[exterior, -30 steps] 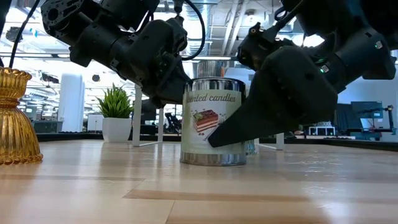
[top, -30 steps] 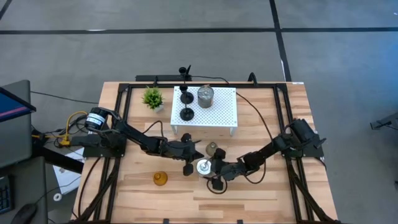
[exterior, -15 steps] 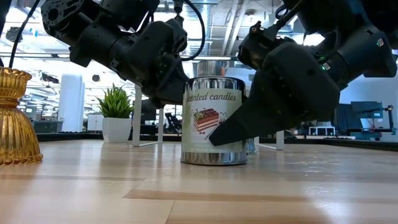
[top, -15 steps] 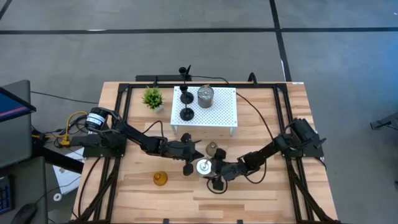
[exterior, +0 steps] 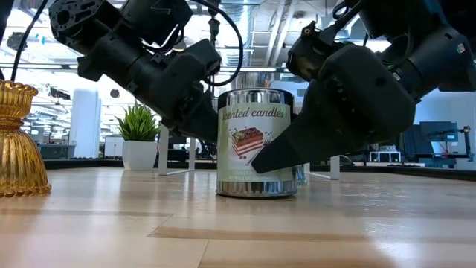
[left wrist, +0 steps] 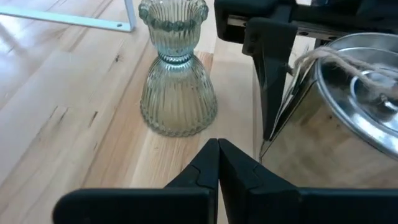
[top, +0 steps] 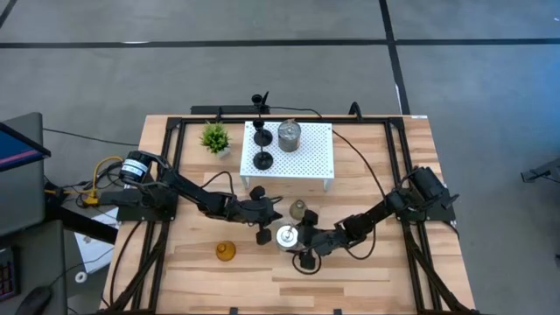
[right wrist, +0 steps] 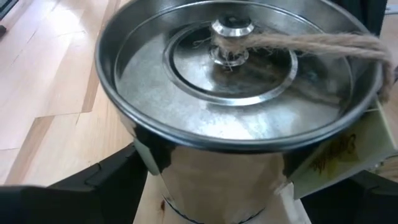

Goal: Pick & Place candle stick holders
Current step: Align the silver scented candle can with the other silver scented candle on the shelf

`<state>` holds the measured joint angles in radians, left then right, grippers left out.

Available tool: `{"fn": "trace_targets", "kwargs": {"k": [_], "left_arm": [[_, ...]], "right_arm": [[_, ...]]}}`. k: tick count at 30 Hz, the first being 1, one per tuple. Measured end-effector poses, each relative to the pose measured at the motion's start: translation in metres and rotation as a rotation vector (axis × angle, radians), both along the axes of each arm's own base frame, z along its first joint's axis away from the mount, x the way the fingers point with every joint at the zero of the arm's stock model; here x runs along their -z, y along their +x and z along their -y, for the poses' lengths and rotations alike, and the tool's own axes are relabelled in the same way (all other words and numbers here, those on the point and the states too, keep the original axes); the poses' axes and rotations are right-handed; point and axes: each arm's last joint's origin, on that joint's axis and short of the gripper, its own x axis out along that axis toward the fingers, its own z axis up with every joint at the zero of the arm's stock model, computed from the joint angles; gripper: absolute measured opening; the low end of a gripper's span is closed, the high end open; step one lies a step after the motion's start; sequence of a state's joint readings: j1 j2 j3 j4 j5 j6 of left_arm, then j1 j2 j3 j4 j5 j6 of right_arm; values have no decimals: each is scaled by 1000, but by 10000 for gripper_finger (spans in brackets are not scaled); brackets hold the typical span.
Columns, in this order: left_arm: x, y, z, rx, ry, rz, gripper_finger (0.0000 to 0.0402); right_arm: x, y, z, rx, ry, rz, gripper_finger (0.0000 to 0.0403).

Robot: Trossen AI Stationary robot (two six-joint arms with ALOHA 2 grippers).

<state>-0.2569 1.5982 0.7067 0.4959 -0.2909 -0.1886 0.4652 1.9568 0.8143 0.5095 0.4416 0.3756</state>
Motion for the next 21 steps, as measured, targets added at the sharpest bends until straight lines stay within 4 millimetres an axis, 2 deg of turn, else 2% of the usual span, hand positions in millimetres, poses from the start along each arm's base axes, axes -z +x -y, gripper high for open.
{"fn": "trace_targets", "kwargs": {"k": [10,21], "left_arm": [[0,0,0,-1,-2,-2,5],[1,0,0,-2,0,-9,5]], "right_arm": [[-4,0,0,-4,-4,8,331],[-50,-6,4,-28,-23,77,330]]}}
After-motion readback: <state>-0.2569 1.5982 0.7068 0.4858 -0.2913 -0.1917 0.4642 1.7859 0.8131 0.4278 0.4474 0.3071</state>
